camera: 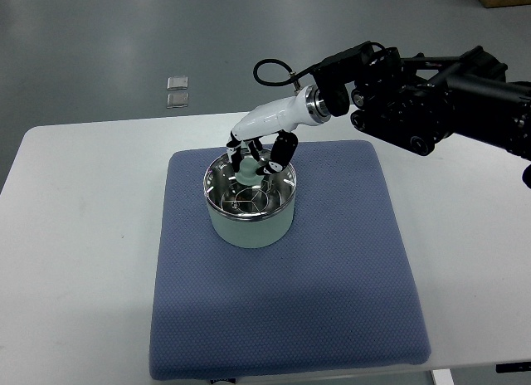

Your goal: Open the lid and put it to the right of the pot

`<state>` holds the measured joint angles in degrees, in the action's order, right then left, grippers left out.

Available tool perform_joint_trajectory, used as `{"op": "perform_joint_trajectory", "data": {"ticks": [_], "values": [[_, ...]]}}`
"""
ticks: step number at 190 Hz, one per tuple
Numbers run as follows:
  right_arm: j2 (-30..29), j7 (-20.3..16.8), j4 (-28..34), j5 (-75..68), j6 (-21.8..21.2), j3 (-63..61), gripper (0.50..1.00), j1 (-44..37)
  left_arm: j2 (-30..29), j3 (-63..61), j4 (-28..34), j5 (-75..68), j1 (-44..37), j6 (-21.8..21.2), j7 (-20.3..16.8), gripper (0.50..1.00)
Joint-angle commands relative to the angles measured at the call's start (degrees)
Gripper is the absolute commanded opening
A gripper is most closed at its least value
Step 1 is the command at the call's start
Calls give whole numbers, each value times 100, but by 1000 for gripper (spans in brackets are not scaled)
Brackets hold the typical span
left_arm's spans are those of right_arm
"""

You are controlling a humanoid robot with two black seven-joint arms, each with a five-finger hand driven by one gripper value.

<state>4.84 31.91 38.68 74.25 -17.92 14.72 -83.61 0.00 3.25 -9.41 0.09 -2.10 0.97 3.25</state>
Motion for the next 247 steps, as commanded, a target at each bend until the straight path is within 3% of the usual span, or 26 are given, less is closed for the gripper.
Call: {"op": "perform_joint_trajectory", "data": {"ticks": [1, 247], "values": [[61, 52, 17, 2, -1, 4, 500, 21, 0, 0, 9, 0, -1, -1, -8, 1000], [369, 289, 280, -69, -141, -295, 500, -164, 0, 0, 0, 0, 8, 8, -8, 1000]]}}
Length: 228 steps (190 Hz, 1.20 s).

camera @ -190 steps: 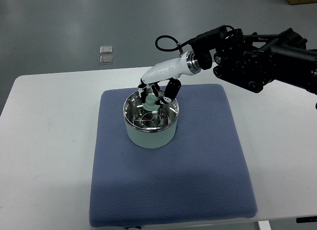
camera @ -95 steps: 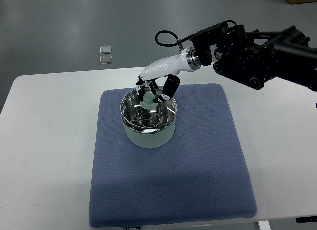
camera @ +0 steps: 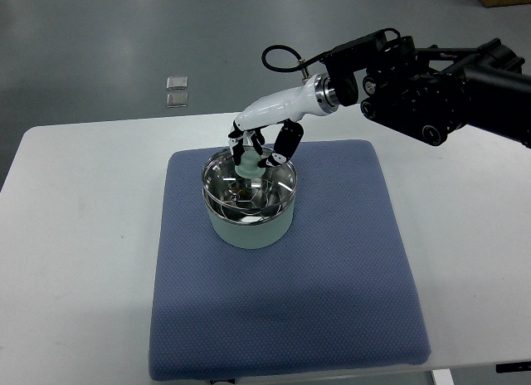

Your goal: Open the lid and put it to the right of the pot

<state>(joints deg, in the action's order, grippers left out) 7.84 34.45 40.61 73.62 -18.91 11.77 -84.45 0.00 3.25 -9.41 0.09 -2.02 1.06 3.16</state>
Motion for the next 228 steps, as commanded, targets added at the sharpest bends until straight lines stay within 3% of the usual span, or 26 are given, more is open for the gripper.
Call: {"op": "perform_joint_trajectory", "data": {"ticks": [1, 92, 134, 139, 166, 228], "values": [[69, 36, 97, -6, -51, 0, 500, -81, 0, 0, 0, 0, 0, 0, 0, 1000], [280, 55, 149, -32, -341, 0, 500, -441, 0, 0, 0, 0, 0, 17, 0, 1000], [974, 55, 281, -24, -438, 9, 500, -511, 0, 0, 0, 0, 0, 35, 0, 1000], [1255, 55, 343, -24, -438, 18, 500, -450, 0, 0, -8, 0, 0, 44, 0, 1000], [1607, 55, 360, -24, -376, 18, 500, -134, 0, 0, -8, 0, 0, 44, 0, 1000], [1924, 55, 343, -24, 28, 9, 500, 701, 0, 0, -8, 0, 0, 44, 0, 1000]]}}
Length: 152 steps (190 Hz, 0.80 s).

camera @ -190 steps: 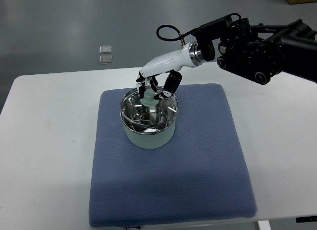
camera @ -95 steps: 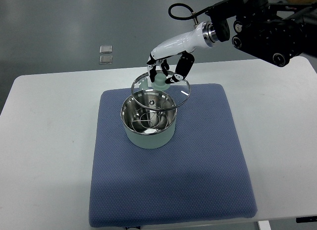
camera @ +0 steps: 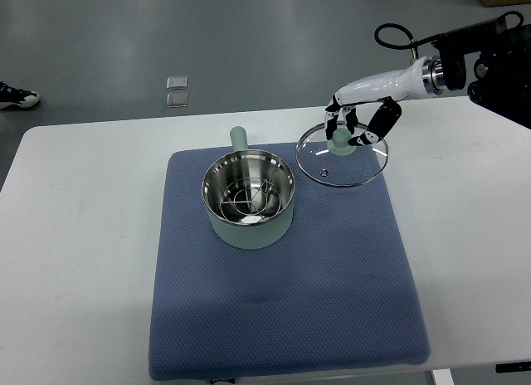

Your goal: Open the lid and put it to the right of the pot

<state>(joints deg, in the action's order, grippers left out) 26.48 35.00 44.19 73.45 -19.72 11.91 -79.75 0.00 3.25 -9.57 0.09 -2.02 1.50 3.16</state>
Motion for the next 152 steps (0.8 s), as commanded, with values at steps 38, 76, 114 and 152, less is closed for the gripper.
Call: {"op": "perform_joint_trajectory", "data": {"ticks": [38, 76, 114, 152], "values": [[59, 0, -51, -7, 345, -4, 500, 627, 0, 9, 8, 0, 0, -1, 1, 1000], [7, 0, -42, -15, 512, -13, 500, 899, 0, 9, 17, 0, 0, -1, 1, 1000], [-20, 0, -16, -455, 548, -233, 856, 1163, 0, 0, 26, 0, 0, -10, 1, 1000], [50, 0, -33, -762, 469, -813, 921, 1225, 0, 0, 17, 0, 0, -10, 1, 1000]]}}
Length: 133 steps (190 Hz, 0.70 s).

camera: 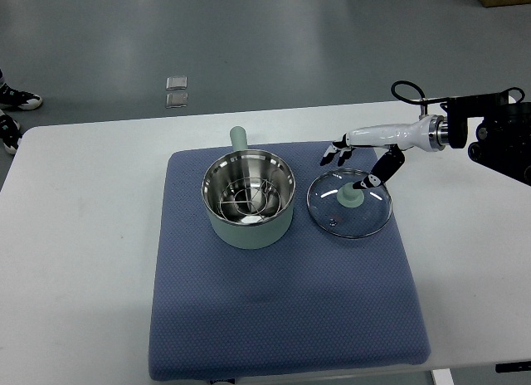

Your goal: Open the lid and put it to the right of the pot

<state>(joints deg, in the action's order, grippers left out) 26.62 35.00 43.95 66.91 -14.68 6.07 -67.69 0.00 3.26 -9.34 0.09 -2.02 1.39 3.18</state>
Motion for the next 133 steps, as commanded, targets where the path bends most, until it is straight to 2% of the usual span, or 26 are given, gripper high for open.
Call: {"op": "perform_joint_trajectory", "data": {"ticks": [1, 25, 26, 32, 44, 45, 60, 82, 91, 92, 98, 109, 119, 120, 133], "values": [[37, 0, -9, -108, -35, -229, 921, 19, 0, -1, -6, 0, 0, 1, -1, 1000], [133, 0, -44, -635, -185, -774, 924, 116, 0, -1, -6, 0, 0, 1, -1, 1000], [194, 0, -88, -1070, -376, -991, 924, 212, 0, -1, 2, 0, 0, 1, -1, 1000], [177, 0, -132, -1364, -492, -1116, 926, 292, 0, -1, -6, 0, 0, 1, -1, 1000], [168, 0, -150, -1462, -510, -1152, 926, 309, 0, -1, 2, 0, 0, 1, -1, 1000], [107, 0, -237, -1949, -536, -1299, 928, 397, 0, -1, -6, 0, 0, 1, -1, 1000], [89, 0, -282, -2683, -562, -1406, 928, 564, 0, -1, -15, 0, 0, 10, -1, 1000], [80, -449, -282, -4009, -598, -1547, 930, 828, 0, -1, -24, 0, 0, 10, -1, 1000], [80, -450, -282, -4010, -598, -1547, 930, 828, 0, -1, -24, 0, 0, 10, -1, 1000], [72, -659, -290, -4567, -572, -1556, 930, 906, 0, -1, -15, 0, -8, 1, -1, 1000], [28, -792, -325, -4915, -519, -1565, 930, 942, 0, -1, -15, 0, -8, 10, -1, 1000], [-86, -995, -387, -5389, -510, -1573, 932, 986, 0, -1, -15, 0, -8, 10, -1, 1000], [-87, -995, -387, -5390, -510, -1573, 932, 986, 0, -1, -15, 0, -8, 10, -1, 1000], [-182, -1152, -465, -5764, -536, -1573, 932, 1038, 0, -1, -15, 0, -8, 10, -1, 1000], [-245, -1364, -493, -6296, -615, -1600, 932, 1127, 0, -1, -33, 0, -8, 19, -1, 1000]]}}
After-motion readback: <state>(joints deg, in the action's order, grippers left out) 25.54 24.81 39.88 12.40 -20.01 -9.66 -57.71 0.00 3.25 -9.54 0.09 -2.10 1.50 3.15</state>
